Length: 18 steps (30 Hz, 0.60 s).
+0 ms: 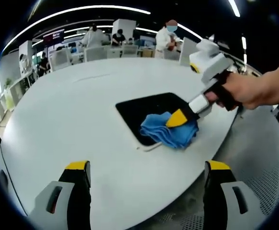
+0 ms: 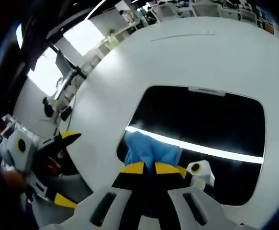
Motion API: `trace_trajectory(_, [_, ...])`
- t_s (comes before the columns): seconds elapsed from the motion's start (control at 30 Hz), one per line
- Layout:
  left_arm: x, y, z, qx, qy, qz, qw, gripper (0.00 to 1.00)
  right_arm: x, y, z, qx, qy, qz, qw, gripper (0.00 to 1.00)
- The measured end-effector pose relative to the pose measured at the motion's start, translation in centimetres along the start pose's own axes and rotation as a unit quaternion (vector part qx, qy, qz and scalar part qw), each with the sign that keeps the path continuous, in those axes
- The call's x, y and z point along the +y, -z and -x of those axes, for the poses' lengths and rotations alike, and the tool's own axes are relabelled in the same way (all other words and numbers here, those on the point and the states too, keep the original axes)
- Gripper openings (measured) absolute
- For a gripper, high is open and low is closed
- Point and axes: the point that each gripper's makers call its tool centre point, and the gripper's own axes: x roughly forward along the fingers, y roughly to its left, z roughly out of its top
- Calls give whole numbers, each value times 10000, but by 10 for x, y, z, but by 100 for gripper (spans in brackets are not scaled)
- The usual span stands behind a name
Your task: Wipe the mirror surface with the cleaning cloth until all visible marks leave the cleaned area.
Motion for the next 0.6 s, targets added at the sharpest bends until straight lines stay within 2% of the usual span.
trace_trajectory(0.07, [1, 0, 1, 2, -30, 5, 10000, 99, 0, 2, 1, 16, -18, 86, 10000, 1])
trace_trajectory(0.17, [0, -11, 3, -224, -49, -208, 9995, 99, 0, 1, 0, 39, -69, 157, 9998, 0])
trace_trajectory(0.23, [1, -9, 3, -198, -52, -182, 9996, 99, 0, 2, 0, 71, -102, 125, 9998, 0])
trace_trajectory(0.37, [10, -7, 5, -197, -260, -233, 9992, 99, -1, 2, 2, 149, -63, 197, 9997, 0])
trace_trajectory(0.5, [5, -6, 4, -192, -126, -323, 9992, 99, -2, 0, 1, 152, -173, -94, 9997, 0])
trace_trajectory(0.6, [7, -1, 2, -69, -140, -308, 9994, 99, -3, -1, 1, 168, -189, -194, 9995, 0])
